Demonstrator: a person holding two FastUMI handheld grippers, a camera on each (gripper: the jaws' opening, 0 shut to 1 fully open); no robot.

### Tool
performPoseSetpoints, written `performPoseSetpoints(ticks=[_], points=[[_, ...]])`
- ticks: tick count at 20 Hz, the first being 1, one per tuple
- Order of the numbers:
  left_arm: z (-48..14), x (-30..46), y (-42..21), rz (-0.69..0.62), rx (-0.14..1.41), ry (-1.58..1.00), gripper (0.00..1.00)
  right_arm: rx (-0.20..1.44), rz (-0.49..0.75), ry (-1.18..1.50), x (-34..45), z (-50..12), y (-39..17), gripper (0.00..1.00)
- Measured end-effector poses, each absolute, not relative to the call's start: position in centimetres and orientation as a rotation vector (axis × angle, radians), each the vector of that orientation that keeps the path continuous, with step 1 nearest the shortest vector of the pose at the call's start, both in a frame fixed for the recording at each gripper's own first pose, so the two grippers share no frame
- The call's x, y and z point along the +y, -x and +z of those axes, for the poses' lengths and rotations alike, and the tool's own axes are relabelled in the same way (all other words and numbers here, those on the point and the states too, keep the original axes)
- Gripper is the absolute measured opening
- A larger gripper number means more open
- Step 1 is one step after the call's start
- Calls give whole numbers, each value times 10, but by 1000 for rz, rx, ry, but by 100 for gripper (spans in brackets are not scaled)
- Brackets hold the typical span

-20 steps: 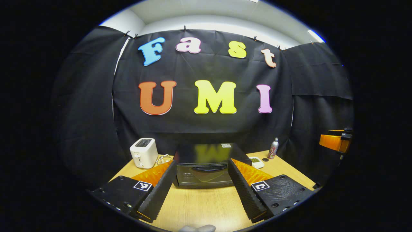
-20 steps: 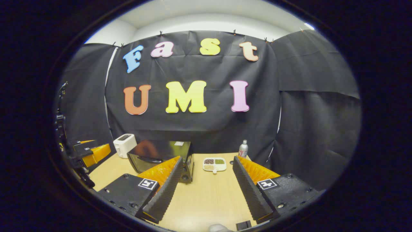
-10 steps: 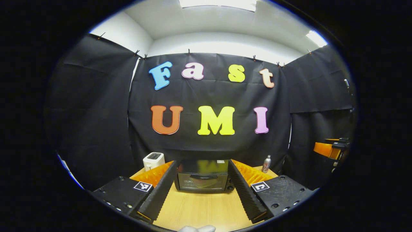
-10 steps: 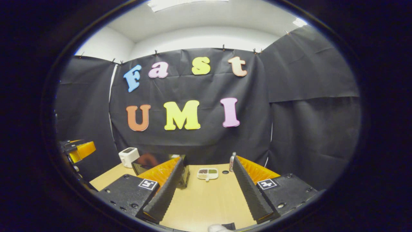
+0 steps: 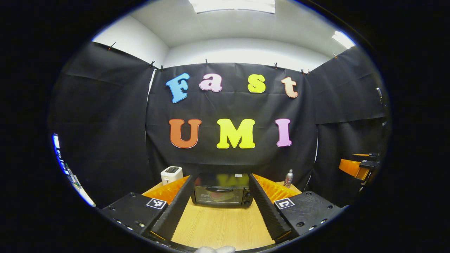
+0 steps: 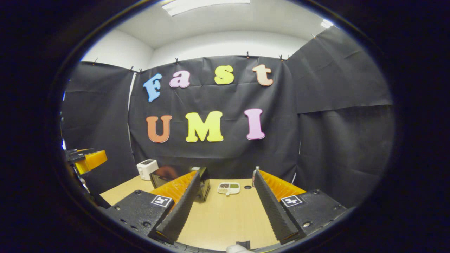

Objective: Open the electric oven with the left hand, put the food in, and close the electric oven.

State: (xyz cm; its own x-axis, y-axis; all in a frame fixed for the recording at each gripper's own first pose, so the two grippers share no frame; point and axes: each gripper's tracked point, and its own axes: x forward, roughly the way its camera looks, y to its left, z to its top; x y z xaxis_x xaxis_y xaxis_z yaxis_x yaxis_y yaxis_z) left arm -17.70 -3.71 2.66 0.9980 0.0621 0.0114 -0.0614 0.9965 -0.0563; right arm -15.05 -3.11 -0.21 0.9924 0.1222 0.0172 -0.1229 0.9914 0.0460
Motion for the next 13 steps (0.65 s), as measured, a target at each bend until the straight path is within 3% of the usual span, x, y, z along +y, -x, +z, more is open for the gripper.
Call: performPoseSetpoints(ticks=[12,13], points=[[27,-33,186,80,-7,60,95,-2,190,-39,-9,1,152,98],[26,-33,185,74,-10,61,85,-1,192,-40,-9,2,152,95]])
